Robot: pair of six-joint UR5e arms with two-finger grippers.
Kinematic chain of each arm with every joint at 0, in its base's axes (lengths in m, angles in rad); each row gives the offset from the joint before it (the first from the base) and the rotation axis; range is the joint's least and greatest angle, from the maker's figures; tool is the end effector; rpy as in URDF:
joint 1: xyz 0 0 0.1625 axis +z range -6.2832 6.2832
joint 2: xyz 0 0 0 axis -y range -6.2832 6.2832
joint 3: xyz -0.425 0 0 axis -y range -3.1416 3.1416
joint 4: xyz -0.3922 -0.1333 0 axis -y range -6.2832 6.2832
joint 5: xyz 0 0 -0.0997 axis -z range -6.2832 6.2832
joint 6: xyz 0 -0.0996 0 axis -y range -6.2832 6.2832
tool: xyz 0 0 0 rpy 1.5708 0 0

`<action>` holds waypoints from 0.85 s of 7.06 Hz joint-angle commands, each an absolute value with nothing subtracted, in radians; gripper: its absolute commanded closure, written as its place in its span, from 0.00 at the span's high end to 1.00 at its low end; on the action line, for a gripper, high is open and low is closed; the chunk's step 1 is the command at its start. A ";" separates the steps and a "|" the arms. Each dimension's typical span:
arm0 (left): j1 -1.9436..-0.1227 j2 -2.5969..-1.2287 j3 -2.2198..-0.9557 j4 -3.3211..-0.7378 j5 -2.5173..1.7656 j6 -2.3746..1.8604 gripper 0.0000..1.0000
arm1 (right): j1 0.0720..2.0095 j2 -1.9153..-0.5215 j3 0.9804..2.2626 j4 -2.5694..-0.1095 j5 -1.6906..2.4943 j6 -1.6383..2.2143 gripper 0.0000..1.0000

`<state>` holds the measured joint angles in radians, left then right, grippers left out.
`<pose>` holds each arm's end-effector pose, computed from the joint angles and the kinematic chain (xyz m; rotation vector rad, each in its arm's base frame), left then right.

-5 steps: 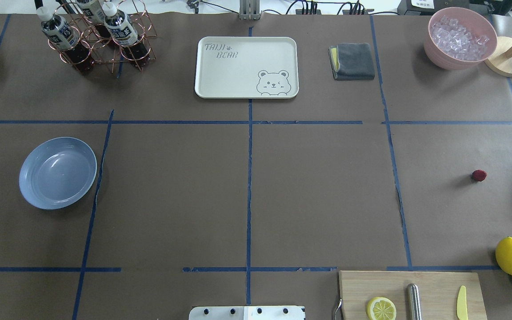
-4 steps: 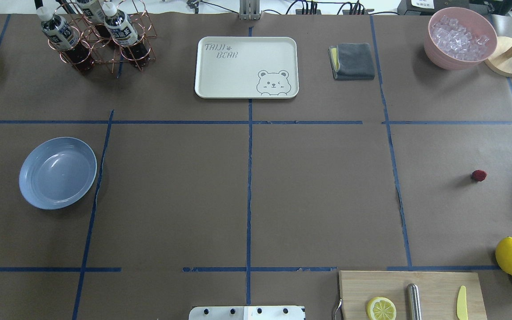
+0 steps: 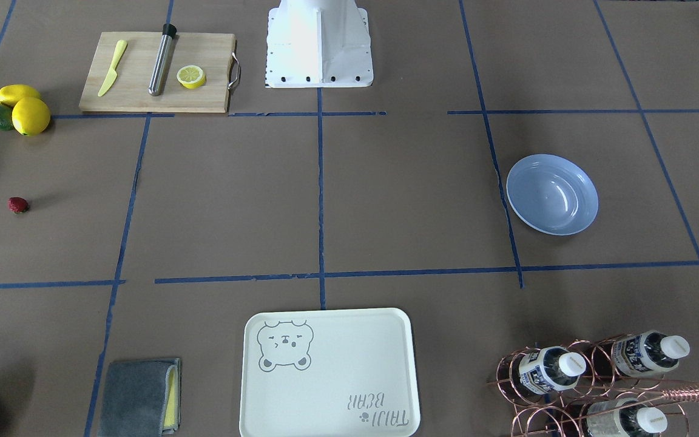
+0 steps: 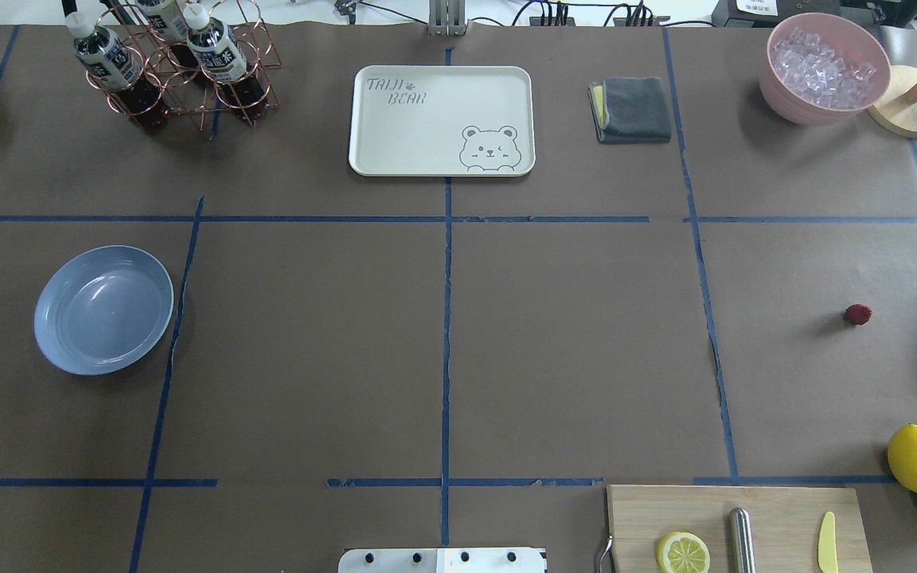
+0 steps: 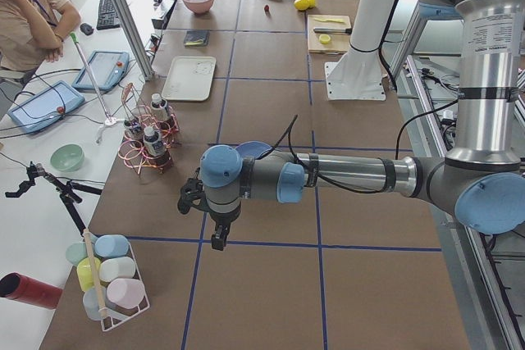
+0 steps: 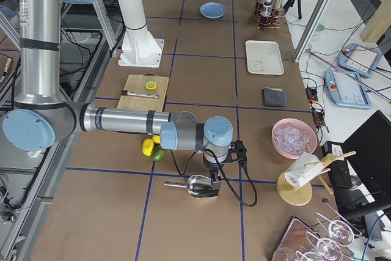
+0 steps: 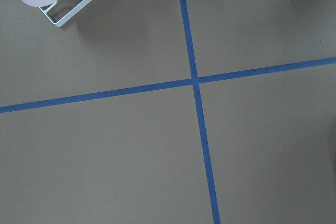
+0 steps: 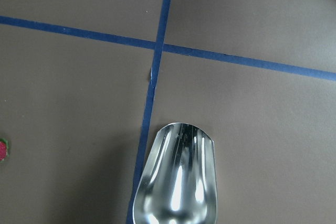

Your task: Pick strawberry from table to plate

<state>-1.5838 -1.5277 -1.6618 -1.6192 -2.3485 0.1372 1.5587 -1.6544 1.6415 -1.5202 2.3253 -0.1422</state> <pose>-0.0696 -0.4786 0.6294 0.1496 0.7688 0.1552 0.0595 -0.4598 0.6598 0.0850 -0.7513 -0.1611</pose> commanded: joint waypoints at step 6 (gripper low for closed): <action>-1.500 -1.562 -1.609 -2.209 -2.352 0.117 1.00 | 1.511 -1.574 1.677 -1.308 2.368 0.030 1.00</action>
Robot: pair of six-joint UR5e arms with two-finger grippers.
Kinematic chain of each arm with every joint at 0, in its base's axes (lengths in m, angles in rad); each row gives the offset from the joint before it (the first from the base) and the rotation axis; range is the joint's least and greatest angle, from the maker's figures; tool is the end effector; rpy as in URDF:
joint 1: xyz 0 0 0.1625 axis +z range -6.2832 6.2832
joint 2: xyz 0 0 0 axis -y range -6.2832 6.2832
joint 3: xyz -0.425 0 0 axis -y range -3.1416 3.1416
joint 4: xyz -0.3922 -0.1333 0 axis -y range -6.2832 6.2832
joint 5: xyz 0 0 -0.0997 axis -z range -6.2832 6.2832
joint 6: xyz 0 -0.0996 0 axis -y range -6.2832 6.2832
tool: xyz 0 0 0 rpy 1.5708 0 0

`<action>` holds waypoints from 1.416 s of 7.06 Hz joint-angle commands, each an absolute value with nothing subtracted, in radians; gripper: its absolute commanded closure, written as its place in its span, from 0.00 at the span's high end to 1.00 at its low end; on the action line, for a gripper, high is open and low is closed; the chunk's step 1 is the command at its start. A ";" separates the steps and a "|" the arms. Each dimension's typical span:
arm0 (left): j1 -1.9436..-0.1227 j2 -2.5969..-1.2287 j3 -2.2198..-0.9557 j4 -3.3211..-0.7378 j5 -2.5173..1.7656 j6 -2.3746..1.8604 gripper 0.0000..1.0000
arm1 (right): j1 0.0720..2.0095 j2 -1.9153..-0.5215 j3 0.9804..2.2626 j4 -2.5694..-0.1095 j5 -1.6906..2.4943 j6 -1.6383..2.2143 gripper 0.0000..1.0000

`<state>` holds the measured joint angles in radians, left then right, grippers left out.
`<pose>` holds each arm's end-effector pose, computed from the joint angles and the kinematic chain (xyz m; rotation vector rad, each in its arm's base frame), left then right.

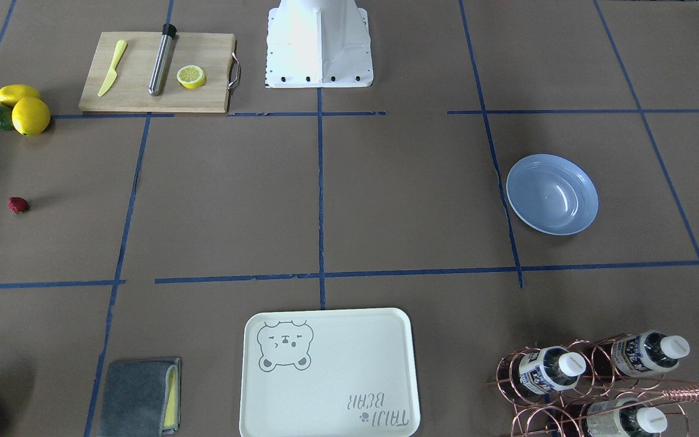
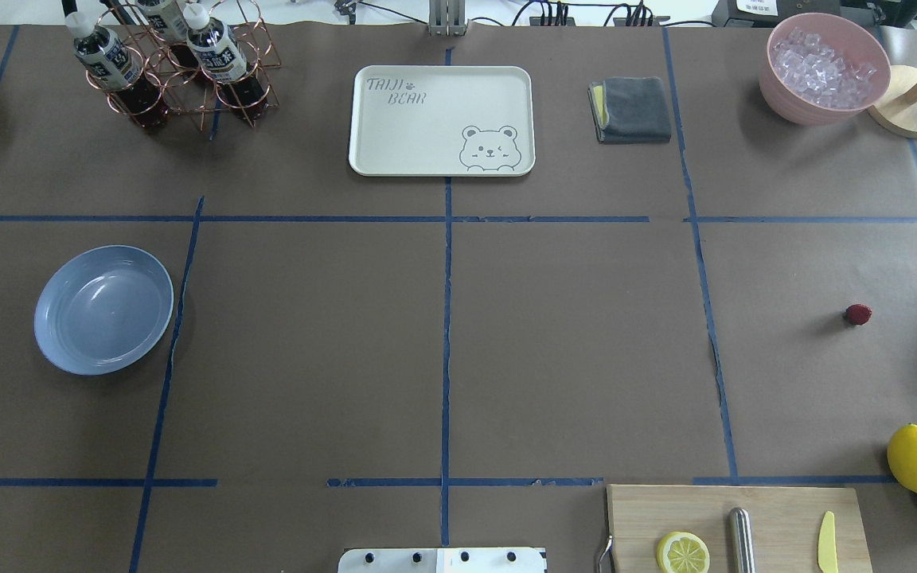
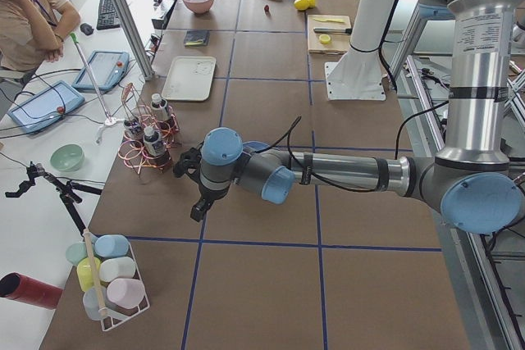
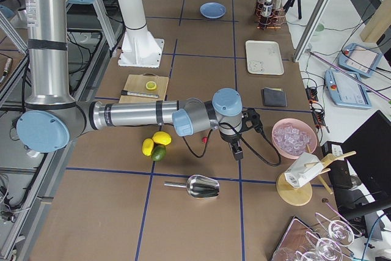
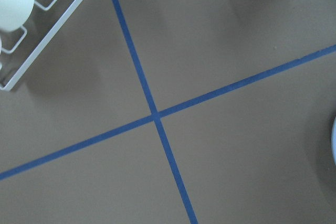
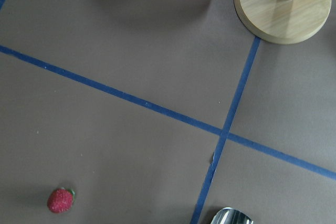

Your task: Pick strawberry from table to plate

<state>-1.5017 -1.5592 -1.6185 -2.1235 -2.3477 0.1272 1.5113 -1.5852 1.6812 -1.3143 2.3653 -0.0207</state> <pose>-0.0282 -0.5125 0.5770 0.5833 0.7413 0.4102 0.0323 -0.5047 0.5809 0.3188 -0.7934 -0.2153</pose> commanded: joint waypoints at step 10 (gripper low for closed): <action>-0.919 -1.482 -1.443 -2.885 -2.067 -0.955 0.64 | 1.506 -1.566 1.672 -1.307 2.372 0.069 1.00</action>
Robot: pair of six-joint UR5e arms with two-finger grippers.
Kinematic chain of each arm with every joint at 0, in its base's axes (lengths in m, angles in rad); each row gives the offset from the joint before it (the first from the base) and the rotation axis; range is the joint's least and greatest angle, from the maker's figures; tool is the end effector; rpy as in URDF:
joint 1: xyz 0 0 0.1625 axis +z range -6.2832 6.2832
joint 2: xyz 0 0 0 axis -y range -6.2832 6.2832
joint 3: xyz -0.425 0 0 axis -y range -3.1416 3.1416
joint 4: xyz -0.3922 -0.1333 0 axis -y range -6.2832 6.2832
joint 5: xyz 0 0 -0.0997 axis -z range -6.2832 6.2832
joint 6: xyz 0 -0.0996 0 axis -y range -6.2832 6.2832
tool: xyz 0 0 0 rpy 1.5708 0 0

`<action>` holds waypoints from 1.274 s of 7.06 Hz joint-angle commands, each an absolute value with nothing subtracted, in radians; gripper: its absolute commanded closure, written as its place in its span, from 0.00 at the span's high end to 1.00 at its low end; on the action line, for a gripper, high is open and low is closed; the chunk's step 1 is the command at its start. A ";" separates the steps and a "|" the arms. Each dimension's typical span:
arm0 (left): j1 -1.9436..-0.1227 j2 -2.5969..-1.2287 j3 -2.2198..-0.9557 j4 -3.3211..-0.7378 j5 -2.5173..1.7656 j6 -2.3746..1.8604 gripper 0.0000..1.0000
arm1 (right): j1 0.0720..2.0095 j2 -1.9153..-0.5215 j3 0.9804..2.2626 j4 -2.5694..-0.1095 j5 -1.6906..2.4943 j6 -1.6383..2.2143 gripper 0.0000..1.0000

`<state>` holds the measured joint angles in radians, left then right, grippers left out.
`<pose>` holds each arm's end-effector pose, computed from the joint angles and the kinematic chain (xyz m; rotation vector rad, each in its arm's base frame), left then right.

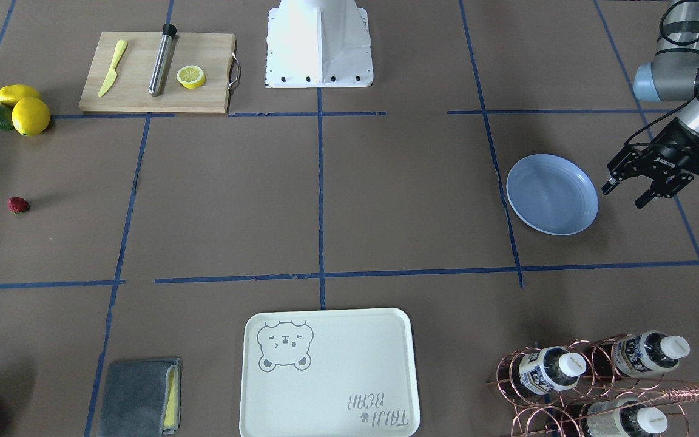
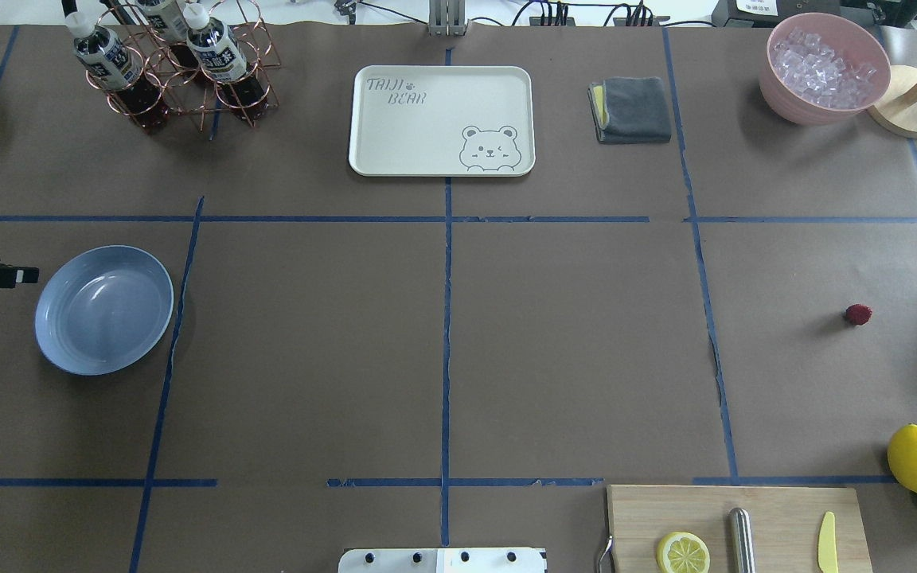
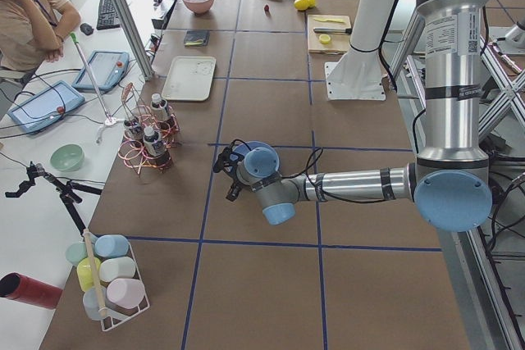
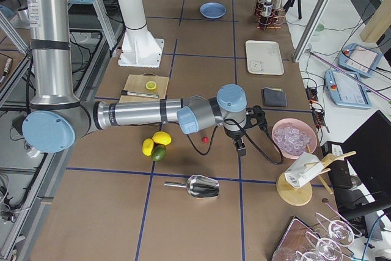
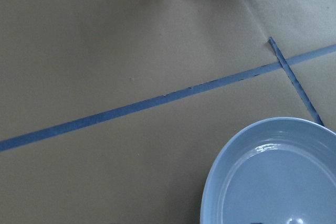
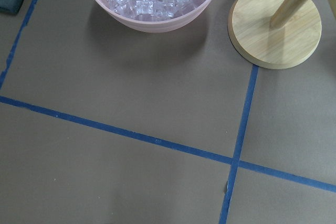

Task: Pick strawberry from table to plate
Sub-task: 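Reach the left gripper to the light blue plate's rim and grasp it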

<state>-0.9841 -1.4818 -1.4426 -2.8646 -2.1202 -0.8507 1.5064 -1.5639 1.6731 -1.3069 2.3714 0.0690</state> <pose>0.1910 -0.4341 0.6229 0.4614 1.0584 0.0616 0.0288 -0.5138 0.5730 0.2993 -0.8128 -0.1450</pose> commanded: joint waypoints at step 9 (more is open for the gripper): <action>-0.853 -1.494 -1.605 -2.884 -2.028 -0.979 0.00 | 1.506 -1.574 1.667 -1.307 2.376 0.069 1.00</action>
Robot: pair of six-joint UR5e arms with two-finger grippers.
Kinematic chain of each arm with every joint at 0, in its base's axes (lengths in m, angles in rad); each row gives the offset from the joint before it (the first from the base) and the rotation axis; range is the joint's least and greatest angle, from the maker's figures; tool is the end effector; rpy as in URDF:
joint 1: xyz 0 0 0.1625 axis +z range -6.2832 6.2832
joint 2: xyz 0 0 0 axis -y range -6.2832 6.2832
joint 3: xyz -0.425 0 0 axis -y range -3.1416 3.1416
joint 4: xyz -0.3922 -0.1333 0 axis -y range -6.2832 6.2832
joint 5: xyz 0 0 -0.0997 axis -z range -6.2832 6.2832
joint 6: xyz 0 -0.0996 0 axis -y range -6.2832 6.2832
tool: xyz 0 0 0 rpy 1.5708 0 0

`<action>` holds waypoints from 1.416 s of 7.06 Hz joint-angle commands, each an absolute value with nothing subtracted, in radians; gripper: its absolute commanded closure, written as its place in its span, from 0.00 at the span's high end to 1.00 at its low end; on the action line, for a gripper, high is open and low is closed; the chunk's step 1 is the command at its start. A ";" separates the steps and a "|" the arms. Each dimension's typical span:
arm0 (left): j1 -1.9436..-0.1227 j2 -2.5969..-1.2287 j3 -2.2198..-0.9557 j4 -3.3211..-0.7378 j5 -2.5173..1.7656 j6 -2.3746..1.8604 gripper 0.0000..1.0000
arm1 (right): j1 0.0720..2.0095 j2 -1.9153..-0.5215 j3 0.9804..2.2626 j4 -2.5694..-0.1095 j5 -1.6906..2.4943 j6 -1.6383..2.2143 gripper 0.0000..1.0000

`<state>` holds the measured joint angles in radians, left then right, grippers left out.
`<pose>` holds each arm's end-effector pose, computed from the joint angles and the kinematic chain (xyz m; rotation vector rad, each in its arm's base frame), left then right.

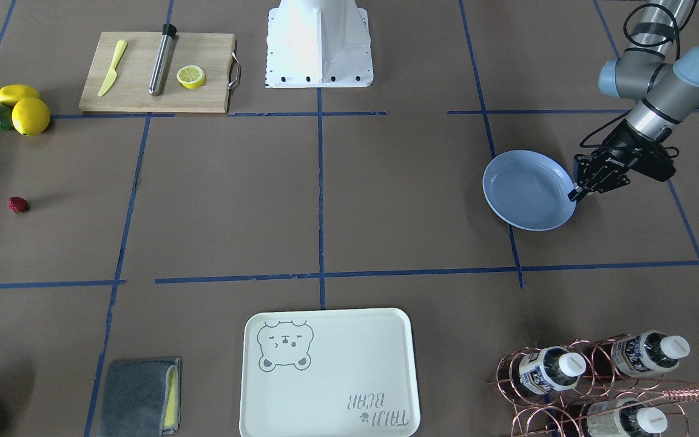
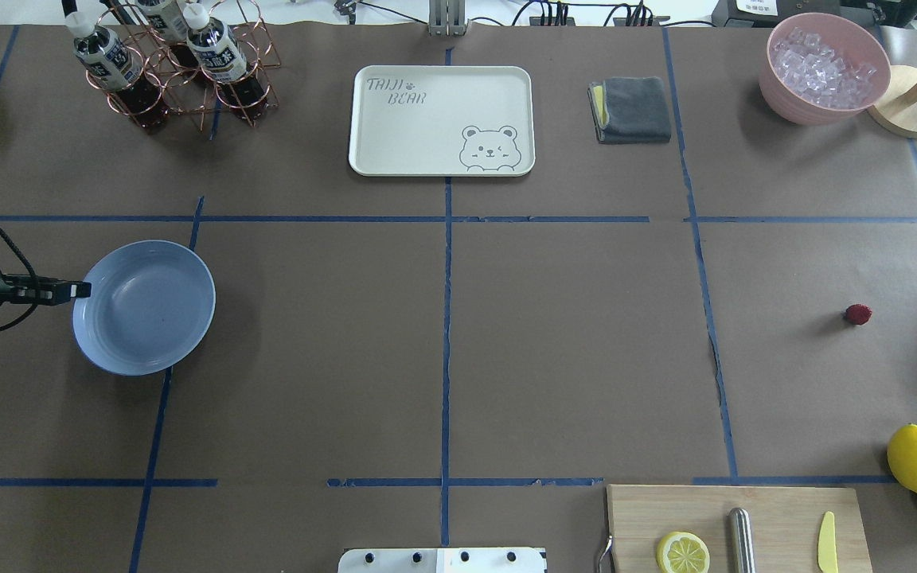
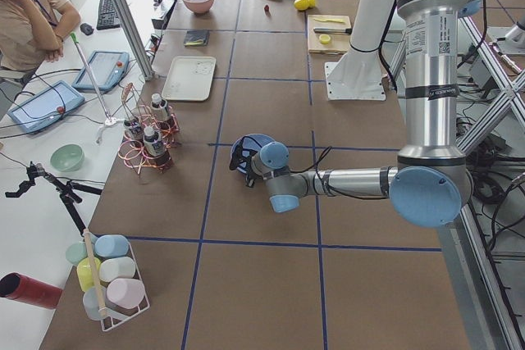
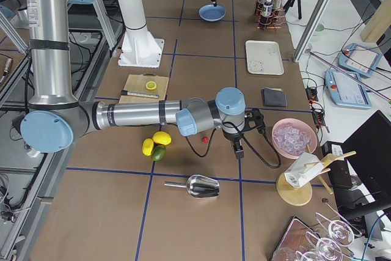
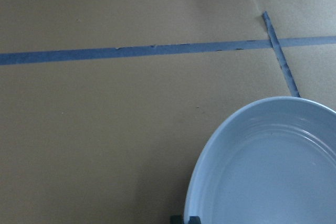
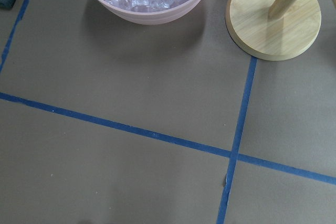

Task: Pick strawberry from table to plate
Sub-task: 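Reach the left gripper to the light blue plate's rim and grasp it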

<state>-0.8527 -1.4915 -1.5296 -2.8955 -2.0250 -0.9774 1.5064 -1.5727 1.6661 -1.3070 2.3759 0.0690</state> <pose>0.2450 -0.4166 0.5723 0.4825 1.1455 0.0483 0.0287 -0.5101 0.5807 0.2838 -0.8170 -0.1394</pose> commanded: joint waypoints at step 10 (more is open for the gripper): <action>-0.436 -2.046 -1.563 -2.364 -1.686 -1.247 0.34 | 1.506 -1.577 1.666 -1.307 2.384 0.068 1.00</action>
